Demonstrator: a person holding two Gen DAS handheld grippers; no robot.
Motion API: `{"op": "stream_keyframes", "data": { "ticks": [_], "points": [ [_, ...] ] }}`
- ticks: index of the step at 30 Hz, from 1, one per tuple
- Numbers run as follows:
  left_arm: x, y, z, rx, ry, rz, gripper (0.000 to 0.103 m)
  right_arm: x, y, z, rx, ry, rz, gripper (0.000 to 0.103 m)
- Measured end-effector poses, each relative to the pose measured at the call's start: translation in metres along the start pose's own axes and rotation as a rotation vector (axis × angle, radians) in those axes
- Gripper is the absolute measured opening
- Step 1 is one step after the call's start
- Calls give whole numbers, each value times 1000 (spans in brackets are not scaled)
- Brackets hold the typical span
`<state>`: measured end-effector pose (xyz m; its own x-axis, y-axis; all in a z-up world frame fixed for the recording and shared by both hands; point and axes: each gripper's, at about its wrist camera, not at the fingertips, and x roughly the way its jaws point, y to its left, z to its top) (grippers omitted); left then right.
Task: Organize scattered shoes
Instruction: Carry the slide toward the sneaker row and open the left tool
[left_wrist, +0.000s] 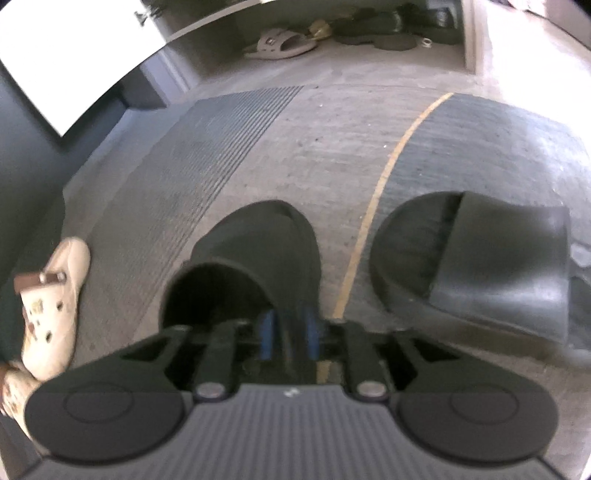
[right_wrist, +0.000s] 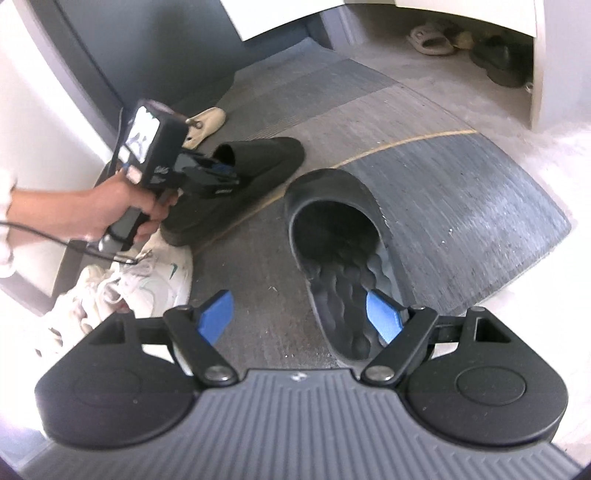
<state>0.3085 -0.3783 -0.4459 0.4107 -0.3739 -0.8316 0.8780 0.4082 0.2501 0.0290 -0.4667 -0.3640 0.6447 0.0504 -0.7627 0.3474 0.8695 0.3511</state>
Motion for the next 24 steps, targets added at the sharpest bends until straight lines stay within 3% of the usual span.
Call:
{"op": "stream_keyframes", "data": {
  "ticks": [1, 3, 6, 11, 18, 24],
  "points": [
    [-5, 1, -1, -17, -3, 0, 66, 1, 0, 0, 0, 0, 2, 82],
    [-14, 4, -1, -39, -14, -9, 69, 2, 2, 1, -1, 1, 12, 82],
    [-41, 9, 0, -64, -51, -18, 80, 2, 4, -1, -5, 2, 26, 82],
    [-103, 14, -6, -151, -110, -2, 84, -2, 11, -3, -31, -11, 24, 82],
    [-212, 42, -35, -456, -144, 34, 97, 1, 24, 12, -54, -37, 57, 82],
    [-262, 54, -108, -688, -173, 110, 102, 25, 64, 68, -156, -6, 89, 82]
  ]
}}
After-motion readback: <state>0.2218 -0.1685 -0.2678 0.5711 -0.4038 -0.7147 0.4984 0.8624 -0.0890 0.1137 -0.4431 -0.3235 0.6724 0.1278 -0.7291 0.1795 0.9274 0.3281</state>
